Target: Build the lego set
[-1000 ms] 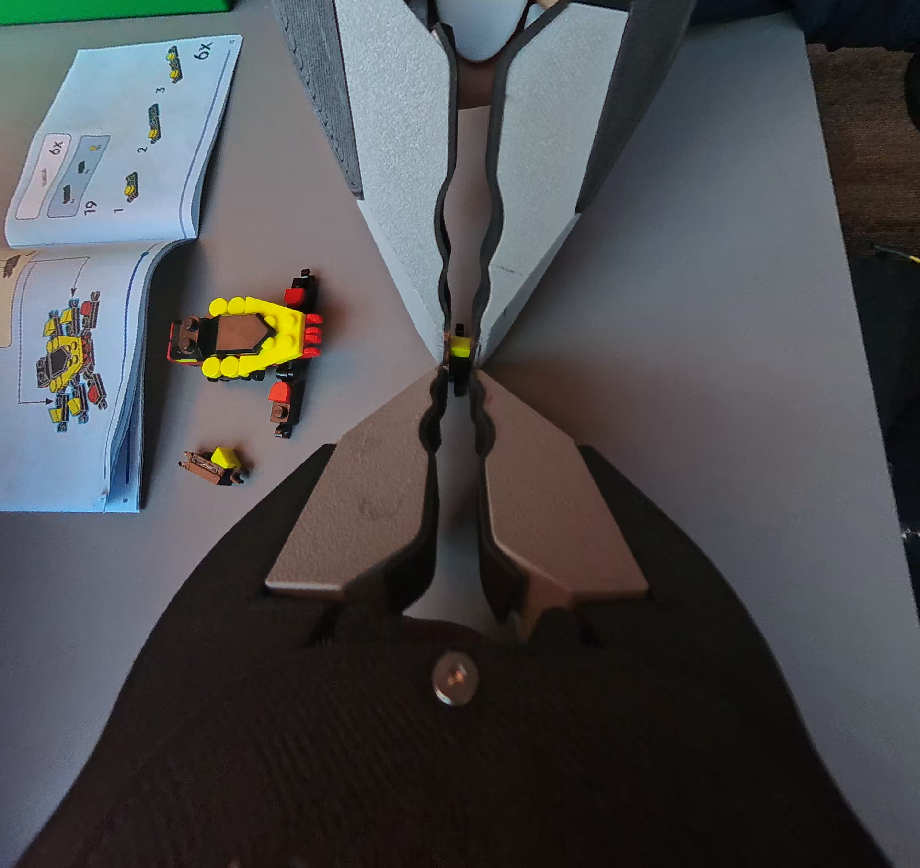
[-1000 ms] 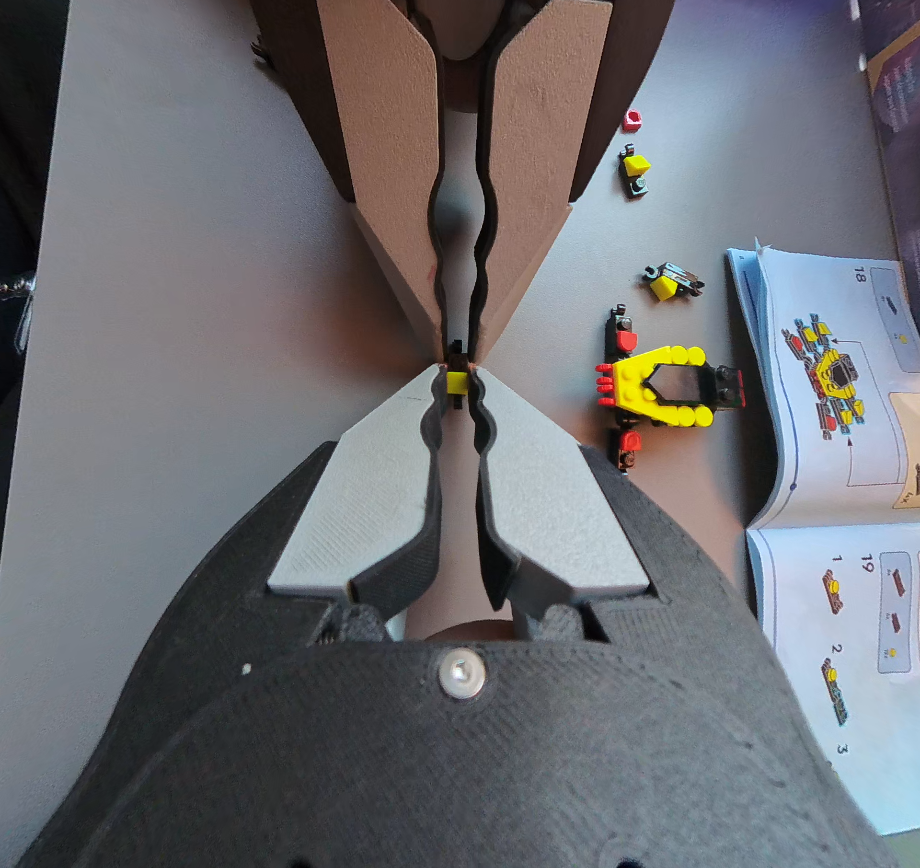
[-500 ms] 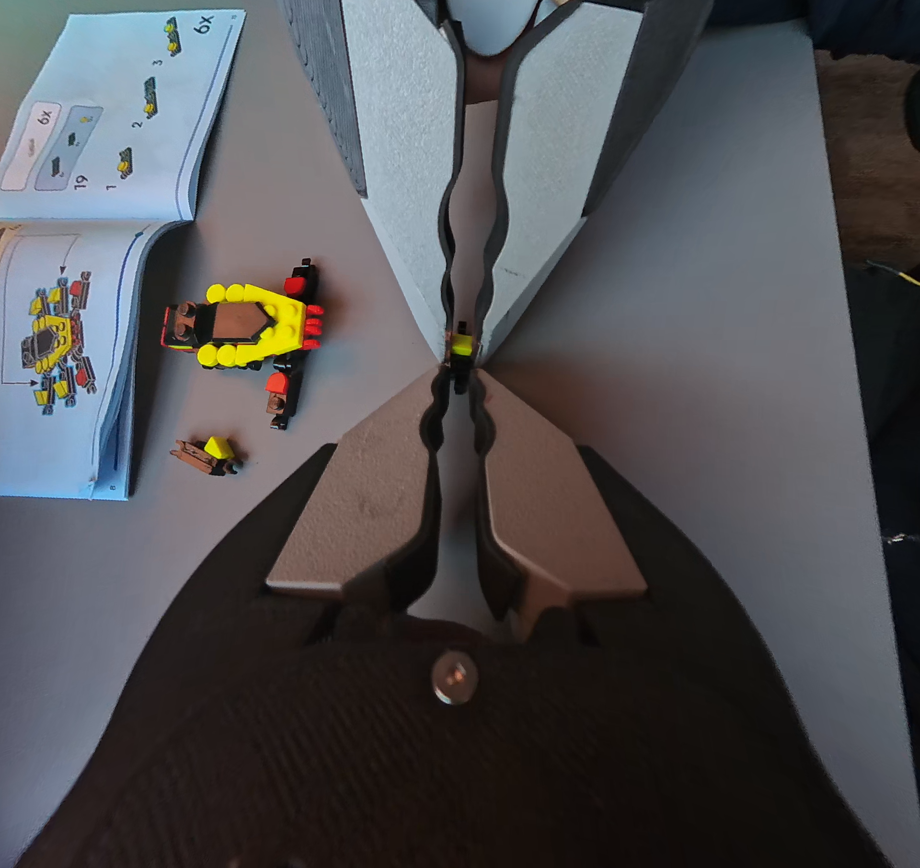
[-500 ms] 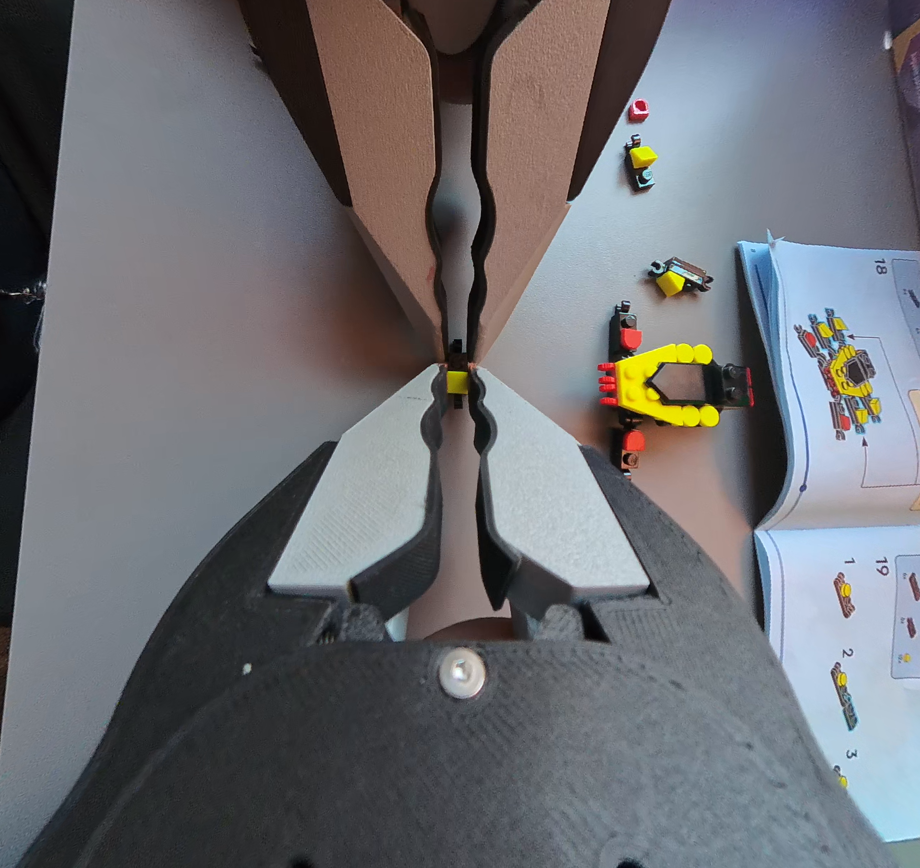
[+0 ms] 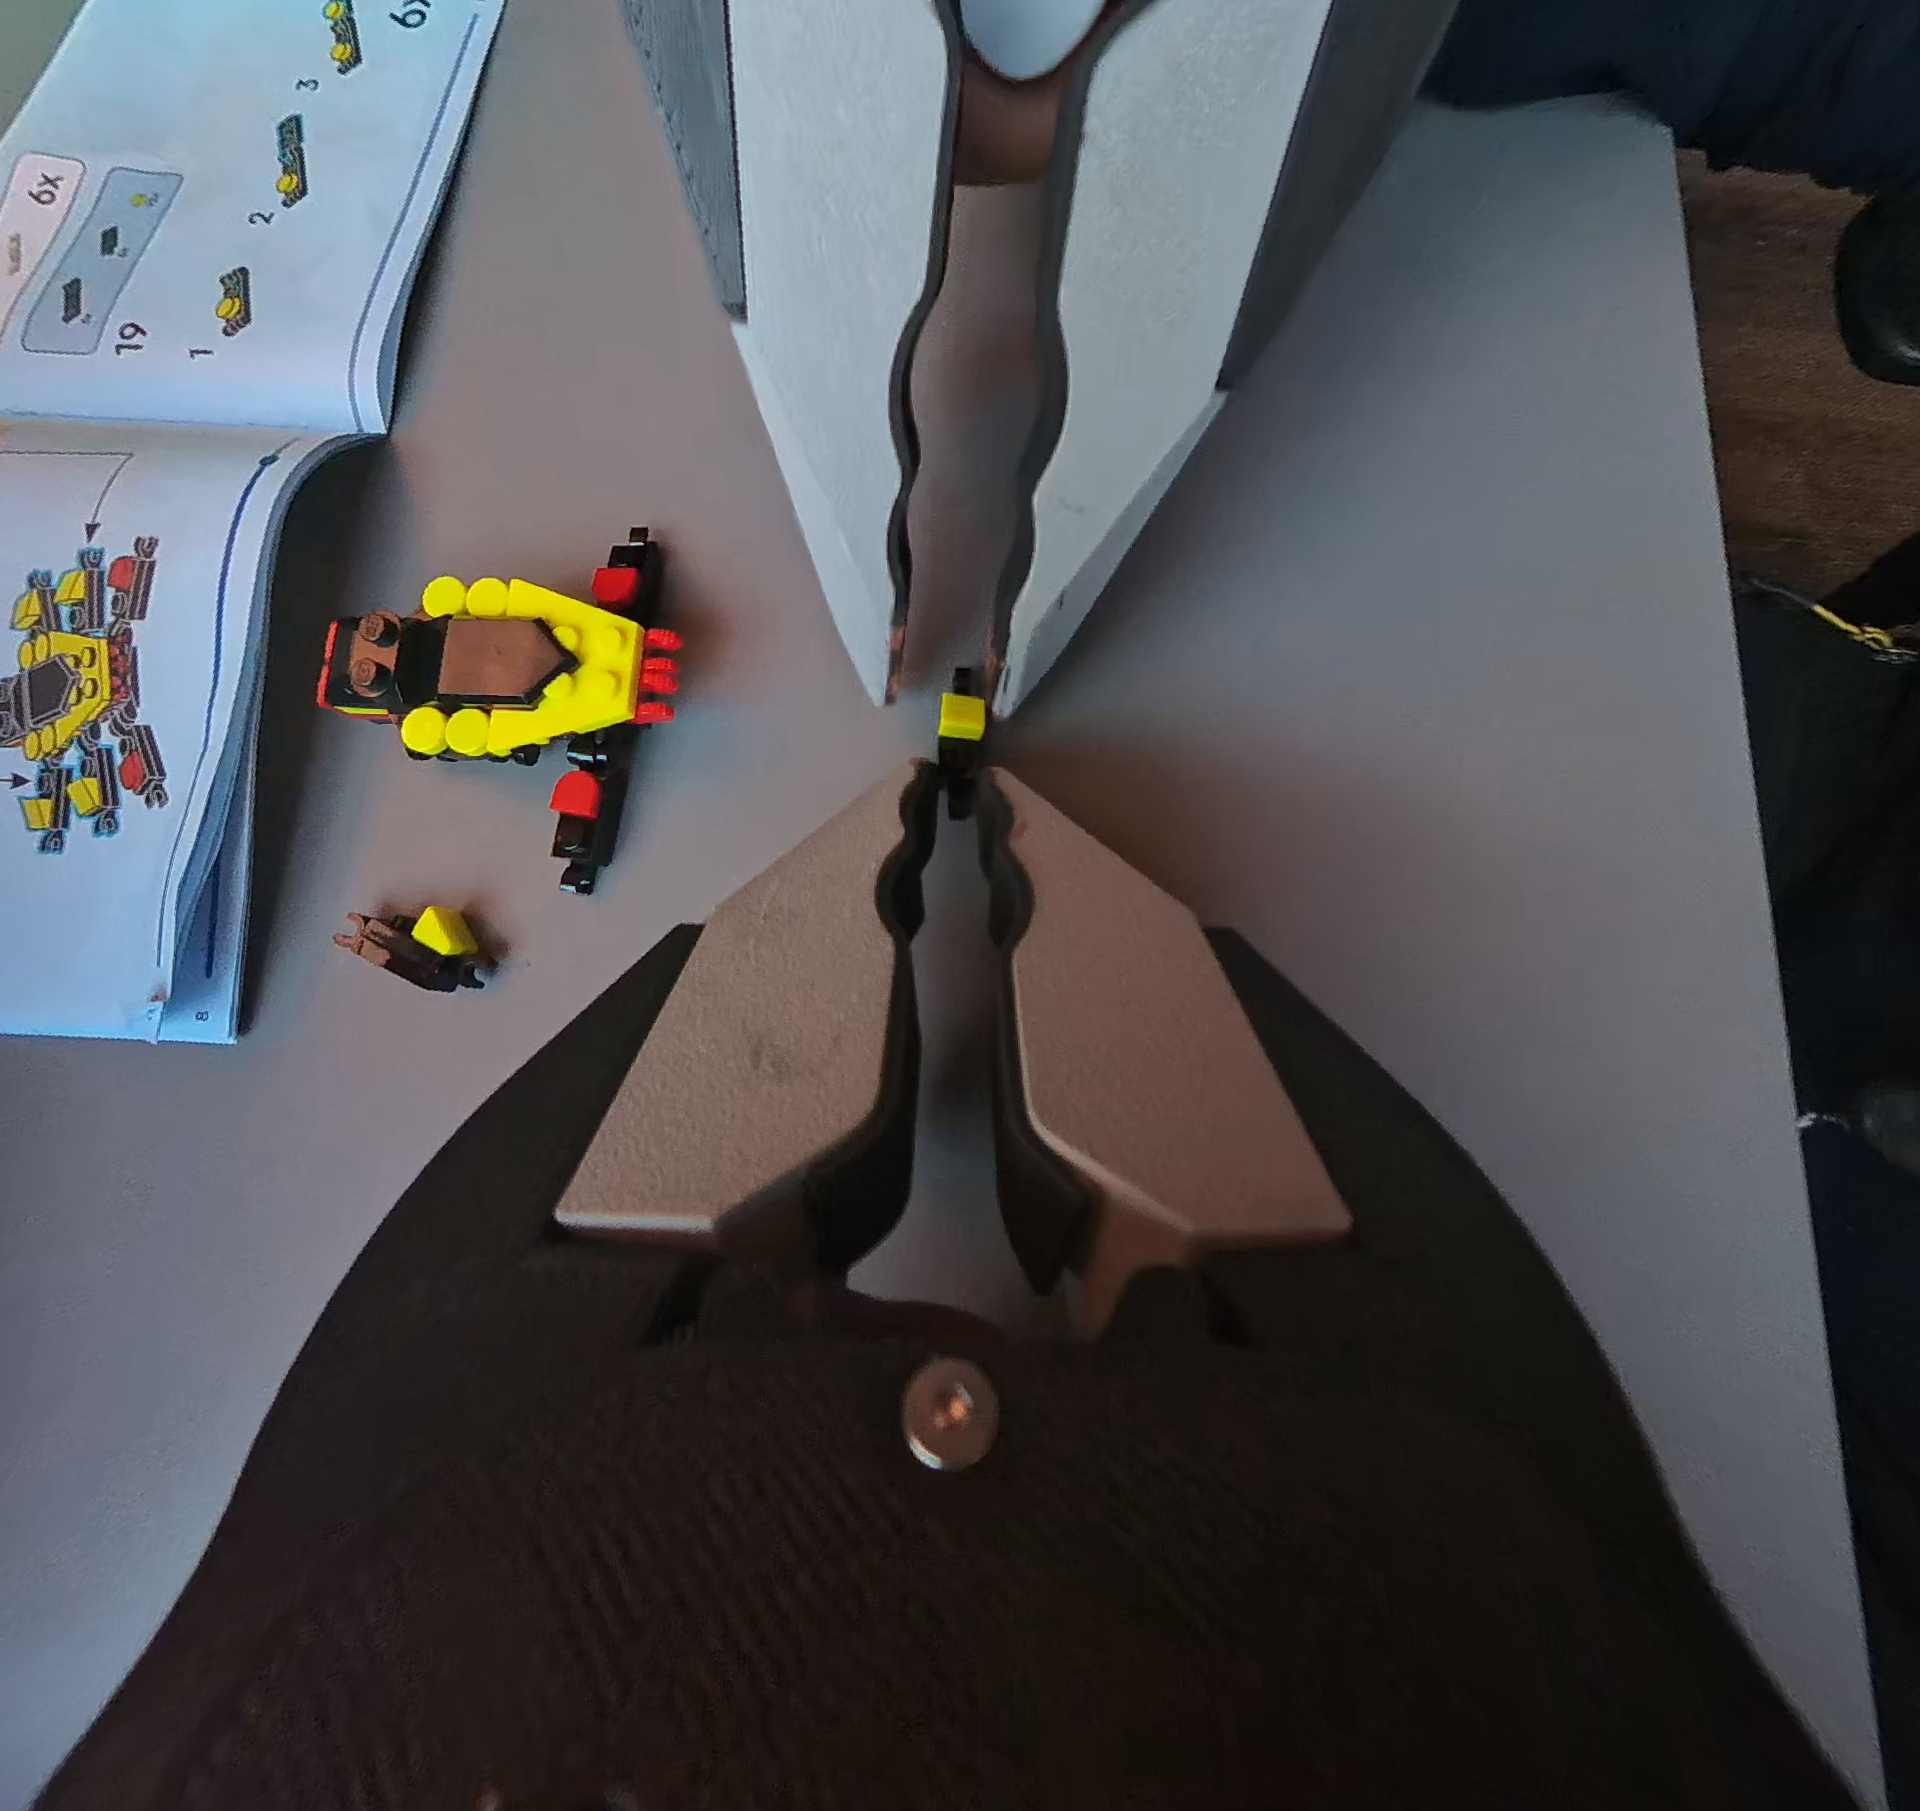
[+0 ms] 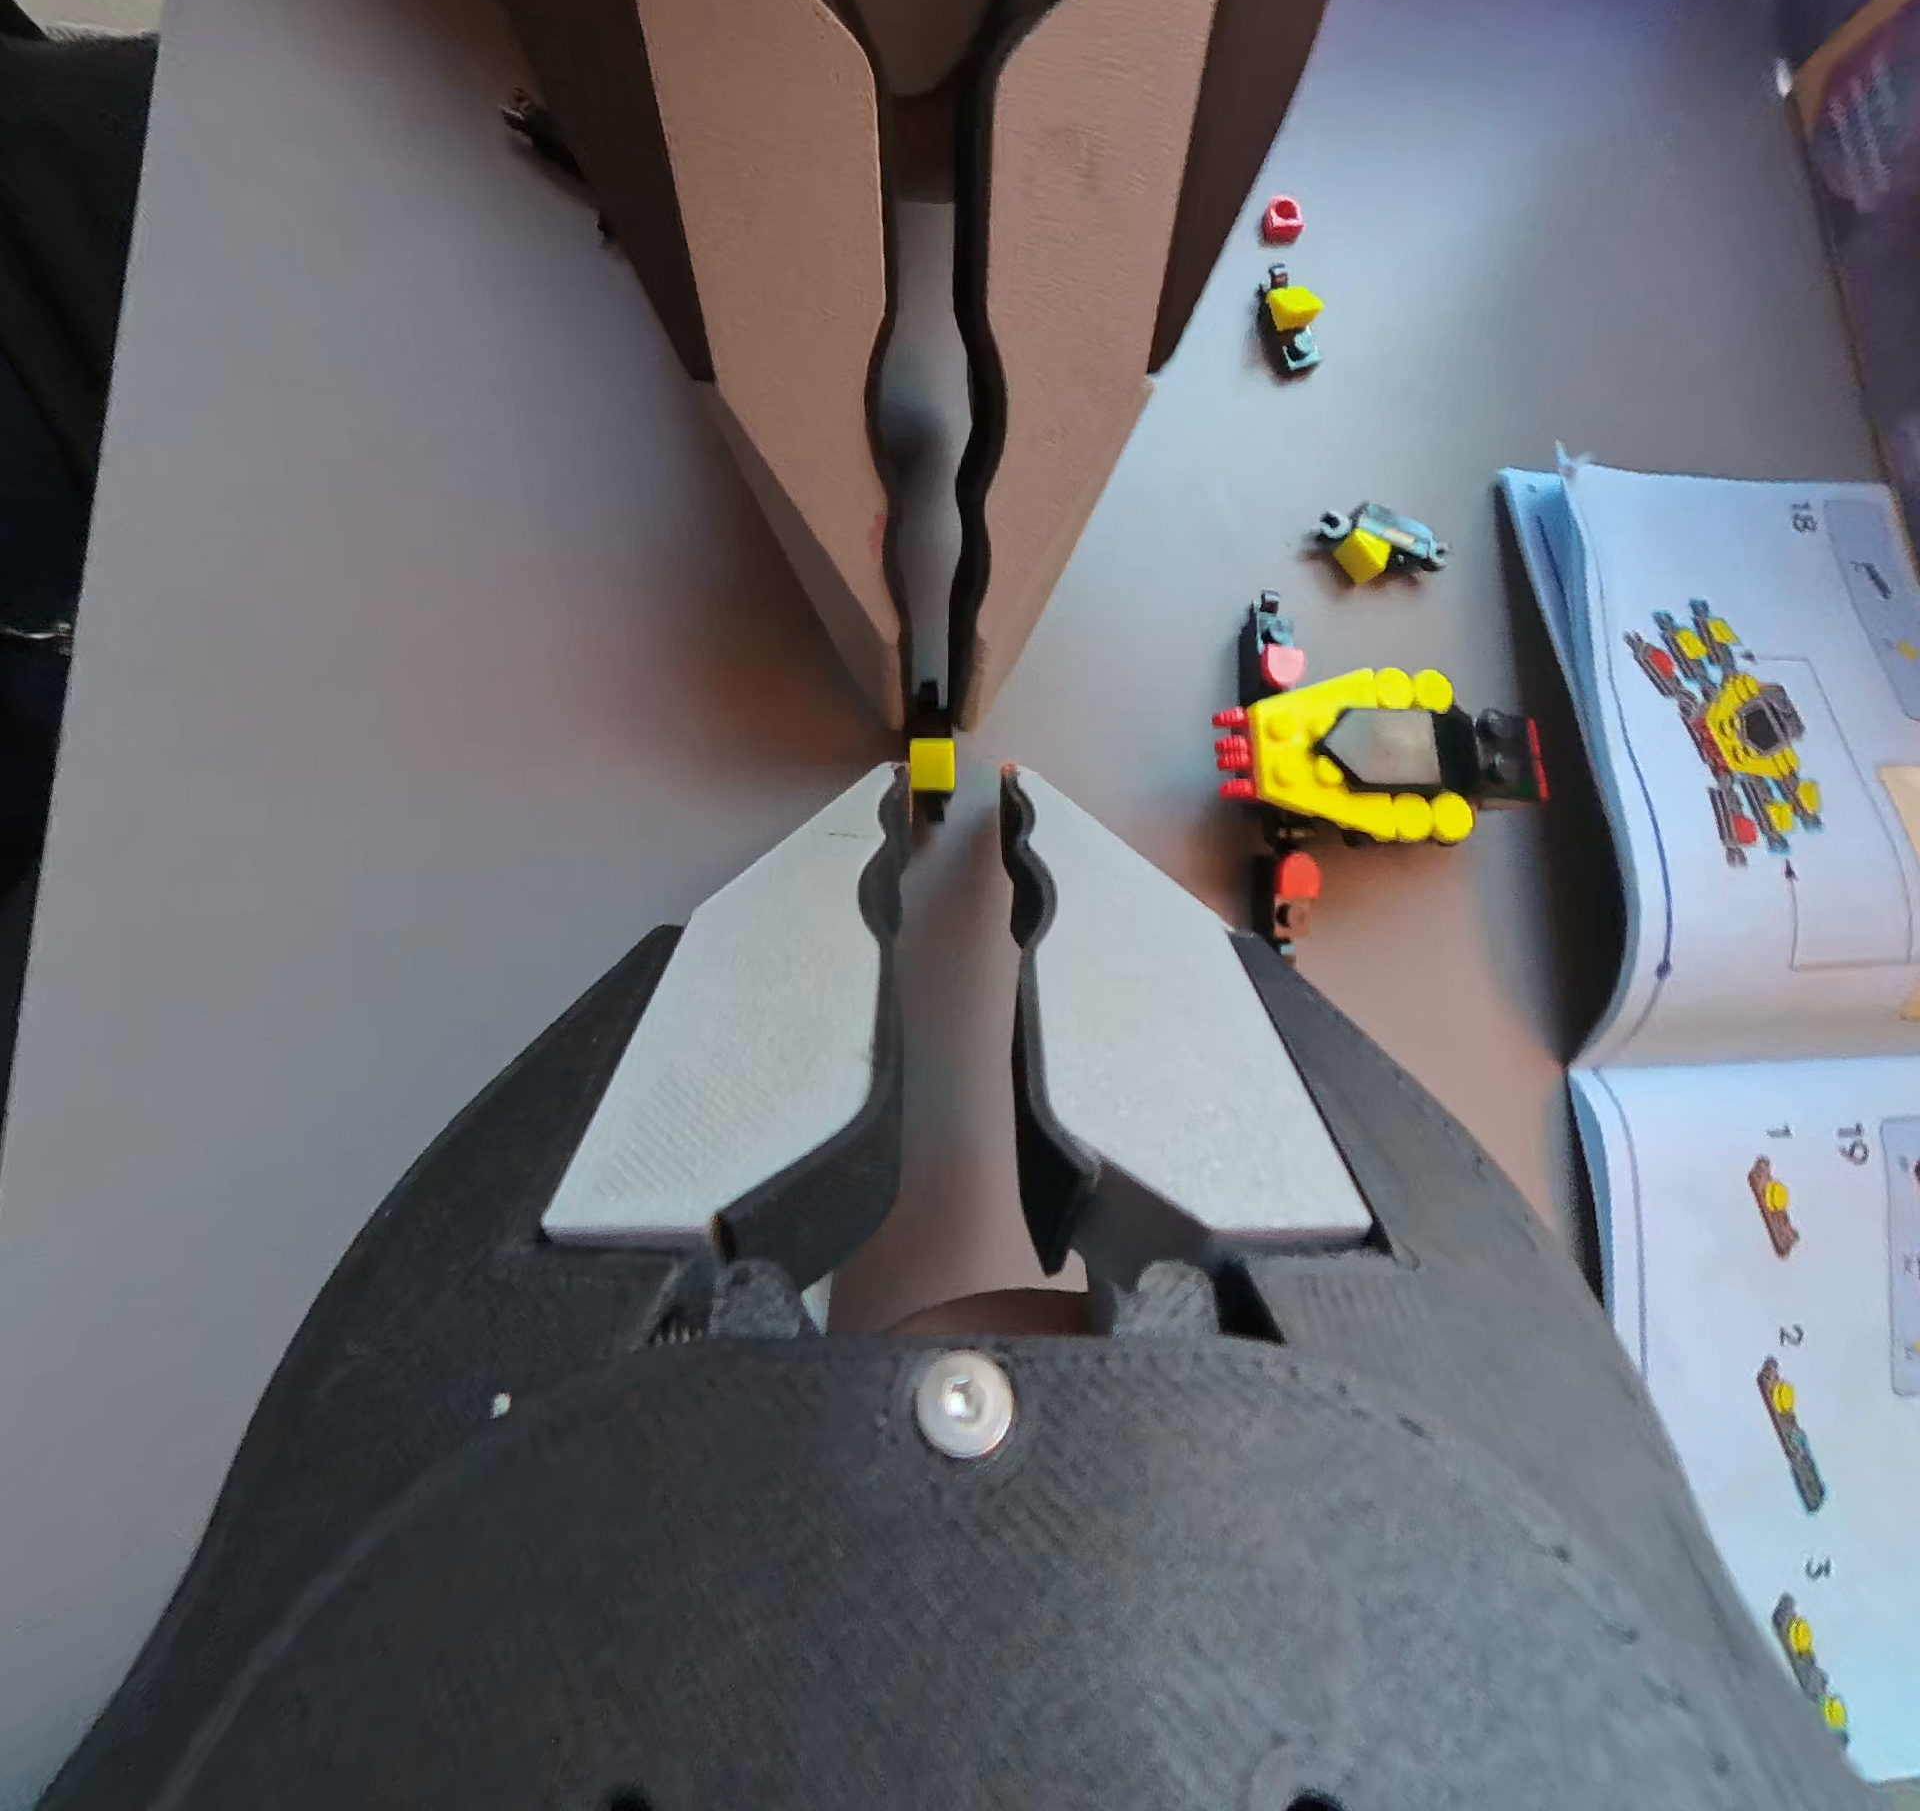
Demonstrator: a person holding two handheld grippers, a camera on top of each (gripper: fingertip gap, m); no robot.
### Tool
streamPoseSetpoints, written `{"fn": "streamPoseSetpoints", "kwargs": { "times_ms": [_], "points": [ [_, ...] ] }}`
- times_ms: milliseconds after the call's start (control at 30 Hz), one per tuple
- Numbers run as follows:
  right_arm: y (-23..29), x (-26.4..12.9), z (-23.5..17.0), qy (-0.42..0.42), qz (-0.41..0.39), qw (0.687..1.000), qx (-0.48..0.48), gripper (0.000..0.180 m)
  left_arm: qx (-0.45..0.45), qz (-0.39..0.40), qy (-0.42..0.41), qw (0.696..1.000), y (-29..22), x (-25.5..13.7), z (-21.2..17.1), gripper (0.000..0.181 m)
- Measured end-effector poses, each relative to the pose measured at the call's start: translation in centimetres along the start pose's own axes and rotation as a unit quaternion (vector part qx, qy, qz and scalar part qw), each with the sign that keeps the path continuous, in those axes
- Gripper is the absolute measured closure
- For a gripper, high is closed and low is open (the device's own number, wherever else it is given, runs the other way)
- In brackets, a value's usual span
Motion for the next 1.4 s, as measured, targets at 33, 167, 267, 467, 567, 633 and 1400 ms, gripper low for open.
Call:
{"fn": "streamPoseSetpoints", "kwargs": {
  "times_ms": [33, 167, 267, 467, 567, 633, 1400],
  "points": [
    [-0.1, -0.3, -0.1, -0.007, -0.001, 1.0, 0.003, 0.166, 0.001, 0.001, 0.0, 1.0, 0.0, 0.0, 0.0, 0.176],
    [0.0, -1.2, 0.3, -0.038, 0.005, 0.999, 0.008, 0.174, -0.002, 0.002, 0.0, 1.0, 0.0, 0.0, 0.0, 0.176],
    [0.2, -0.7, 0.4, -0.031, 0.005, 0.999, 0.008, 0.174, -0.003, 0.002, -0.001, 1.0, 0.0, 0.0, 0.0, 0.176],
    [0.3, -0.1, 0.5, -0.023, 0.009, 1.0, 0.006, 0.176, -0.004, 0.004, 0.0, 1.0, 0.0, 0.0, 0.0, 0.176],
    [0.3, -0.1, 0.5, -0.022, 0.008, 1.0, 0.007, 0.175, -0.007, 0.002, -0.002, 1.0, 0.0, 0.0, 0.0, 0.176],
    [0.3, -0.2, 0.5, -0.021, -0.001, 1.0, 0.002, 0.175, -0.008, 0.002, -0.004, 1.0, 0.0, 0.1, 0.0, 0.176],
    [0.3, -0.2, 0.4, -0.019, 0.005, 1.0, 0.006, 0.172, -0.009, 0.002, -0.007, 1.0, 0.0, 0.1, 0.1, 0.176]
  ]
}}
Point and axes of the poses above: each gripper's, where its closed fingertips meet, x out along the fingers, z out of its top, y = z × x across the jaws, the point moved 8 cm from there along -x, back along the fingers, and after that the axes turned 10 degrees about x, right-handed, at the moved point
